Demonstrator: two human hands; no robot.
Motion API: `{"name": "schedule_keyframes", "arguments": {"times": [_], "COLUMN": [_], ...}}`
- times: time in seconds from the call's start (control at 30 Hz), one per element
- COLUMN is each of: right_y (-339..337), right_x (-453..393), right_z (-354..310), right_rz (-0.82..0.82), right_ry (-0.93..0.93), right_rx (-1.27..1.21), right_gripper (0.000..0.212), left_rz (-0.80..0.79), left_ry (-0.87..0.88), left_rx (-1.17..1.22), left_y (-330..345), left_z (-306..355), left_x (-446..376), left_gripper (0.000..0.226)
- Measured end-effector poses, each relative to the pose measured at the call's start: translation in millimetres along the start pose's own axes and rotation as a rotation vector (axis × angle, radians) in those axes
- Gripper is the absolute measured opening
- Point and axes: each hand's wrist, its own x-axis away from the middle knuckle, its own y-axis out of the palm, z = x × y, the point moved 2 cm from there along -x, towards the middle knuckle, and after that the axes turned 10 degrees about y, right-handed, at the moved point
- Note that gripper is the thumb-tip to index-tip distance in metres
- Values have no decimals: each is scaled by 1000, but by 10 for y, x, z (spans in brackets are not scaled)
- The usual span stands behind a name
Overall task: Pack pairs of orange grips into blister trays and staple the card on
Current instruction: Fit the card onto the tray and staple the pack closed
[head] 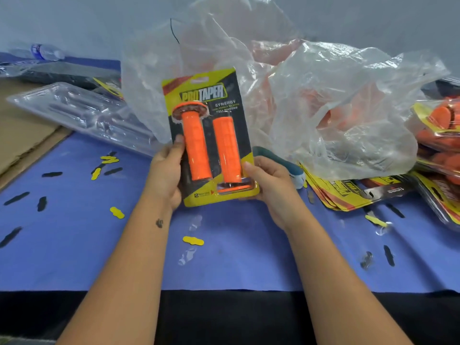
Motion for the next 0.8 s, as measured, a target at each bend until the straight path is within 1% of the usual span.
{"name": "schedule_keyframes", "arguments": {"times": [0.07,0.13,0.27,0.3,0.33,0.37,0.43,0.47,0.5,0.57,0.6,0.7,0.8], "right_y": [-8,-17,-6,-4,-7,-9,5,13,19,49,71,136,181], "right_x": [-4,-10,-29,-37,-49,-62,-69,-70,-70,-60,-54,-42,-22], "right_z": [4,-4,-20,-24,-21,-13,3,12,20,25,28,56,54], "right_rz": [27,64,118,115,108,103,87,73,55,18,9,-4,-69], "right_ry": [10,11,19,5,-10,-19,-11,3,13,21,20,12,28], "right_rx": [-27,-100,-382,-448,-491,-507,-498,-488,-468,-393,-341,-173,-122], "right_gripper": [25,24,28,25,21,19,17,18,19,19,19,16,16], "left_rz": [-82,-197,-196,-228,-278,-330,-393,-374,-335,-259,-238,-136,-54], "left_ry": [-113,-206,-218,-216,-228,-241,-230,-215,-206,-219,-239,-282,-261], "left_rx": [26,149,510,517,463,341,24,-69,-82,35,95,263,364], "left_y": [13,-6,-78,-44,22,111,310,386,429,445,425,341,305], "left_z": [-3,31,92,78,46,-11,-113,-154,-198,-245,-246,-255,-265], "left_x": [13,14,17,41,82,143,299,349,374,364,334,236,202], "left_gripper": [28,43,70,77,81,78,56,47,42,45,41,13,8]}}
